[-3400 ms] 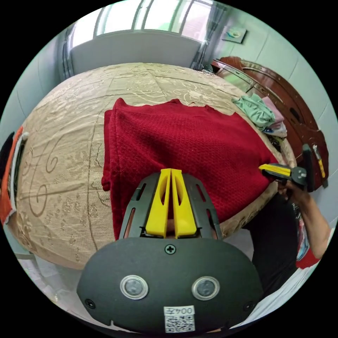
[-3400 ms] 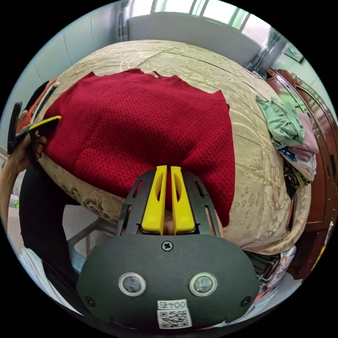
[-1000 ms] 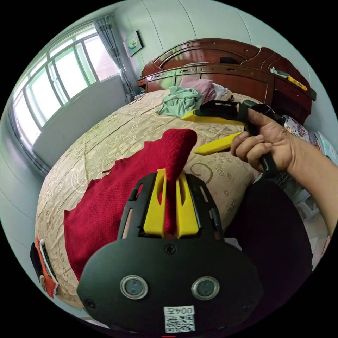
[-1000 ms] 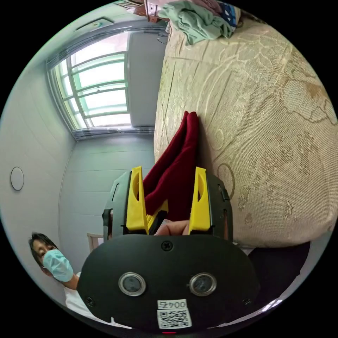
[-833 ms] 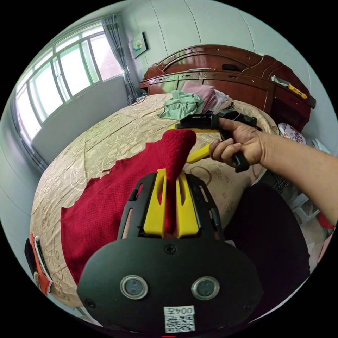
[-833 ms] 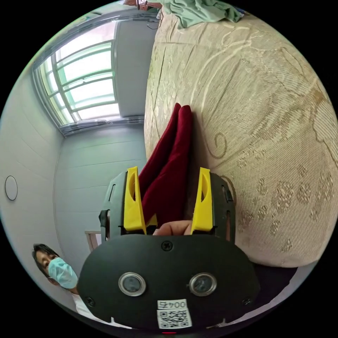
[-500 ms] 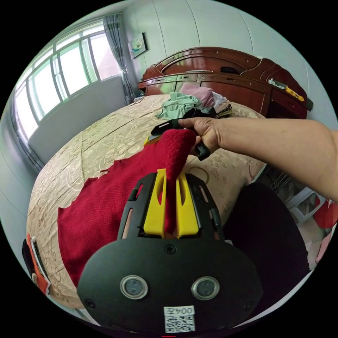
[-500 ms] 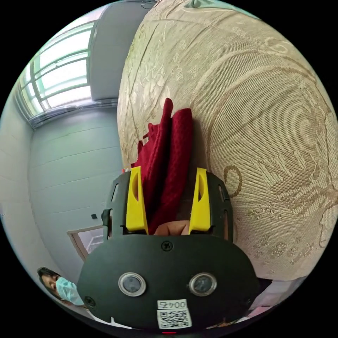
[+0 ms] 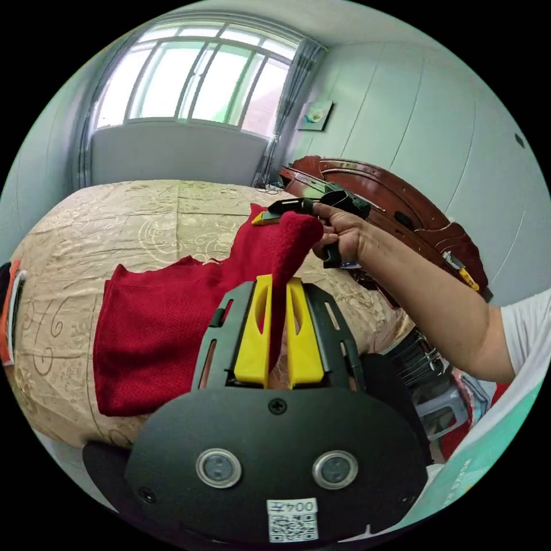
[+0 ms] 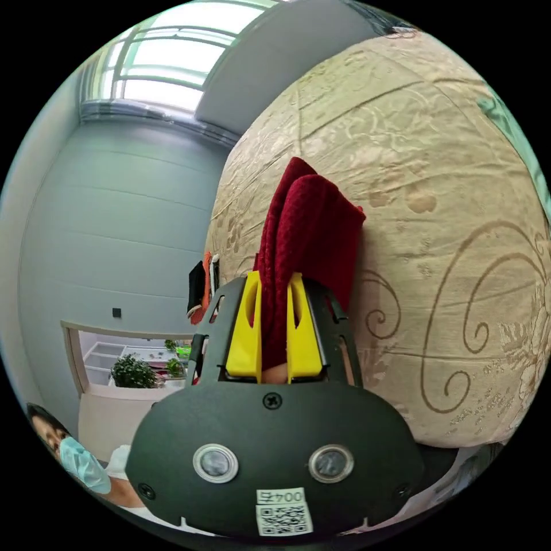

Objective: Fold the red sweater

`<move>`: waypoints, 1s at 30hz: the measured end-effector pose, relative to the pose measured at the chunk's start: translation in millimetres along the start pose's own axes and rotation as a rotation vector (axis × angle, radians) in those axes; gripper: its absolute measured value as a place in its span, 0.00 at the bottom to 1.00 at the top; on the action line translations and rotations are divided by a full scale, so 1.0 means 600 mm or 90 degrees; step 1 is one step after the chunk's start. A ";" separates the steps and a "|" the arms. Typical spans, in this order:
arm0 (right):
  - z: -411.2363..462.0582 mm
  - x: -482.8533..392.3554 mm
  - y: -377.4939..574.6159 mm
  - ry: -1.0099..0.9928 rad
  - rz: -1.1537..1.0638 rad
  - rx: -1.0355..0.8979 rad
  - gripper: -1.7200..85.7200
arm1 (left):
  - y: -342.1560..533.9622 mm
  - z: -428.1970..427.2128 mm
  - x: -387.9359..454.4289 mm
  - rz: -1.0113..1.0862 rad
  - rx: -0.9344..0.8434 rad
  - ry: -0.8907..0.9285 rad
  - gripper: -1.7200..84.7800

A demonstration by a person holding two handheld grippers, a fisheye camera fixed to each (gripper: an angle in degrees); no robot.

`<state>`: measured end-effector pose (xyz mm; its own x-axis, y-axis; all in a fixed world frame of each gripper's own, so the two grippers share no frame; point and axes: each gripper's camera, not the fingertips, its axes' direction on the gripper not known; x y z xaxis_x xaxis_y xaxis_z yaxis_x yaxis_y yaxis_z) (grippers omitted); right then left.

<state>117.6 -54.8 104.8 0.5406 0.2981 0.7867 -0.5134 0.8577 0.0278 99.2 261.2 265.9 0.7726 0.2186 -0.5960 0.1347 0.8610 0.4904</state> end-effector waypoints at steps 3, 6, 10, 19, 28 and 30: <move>0.105 -0.129 -0.013 0.085 -0.060 -0.029 0.10 | 0.020 -0.076 -0.136 -0.135 0.033 0.060 0.04; 0.235 -0.225 -0.018 0.179 -0.101 -0.075 0.10 | 0.062 -0.130 -0.264 -0.260 0.063 0.105 0.04; 0.391 -0.293 -0.014 0.293 -0.133 -0.124 0.10 | 0.135 -0.166 -0.415 -0.429 0.088 0.161 0.04; 0.571 -0.385 0.007 0.478 -0.210 -0.153 0.11 | 0.161 -0.256 -0.561 -0.509 0.069 0.201 0.04; 0.476 -0.475 0.039 0.422 -0.350 -0.032 0.13 | 0.127 -0.400 -0.603 -0.471 0.140 0.172 0.03; 0.457 -0.426 0.049 0.312 -0.303 -0.030 0.10 | 0.106 -0.413 -0.606 -0.447 0.145 0.153 0.04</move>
<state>-218.1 -220.7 73.8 0.9451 0.0302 0.3253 -0.1221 0.9563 0.2657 -326.9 350.5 356.3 0.3060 -0.2278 -0.9244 0.6874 0.7246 0.0490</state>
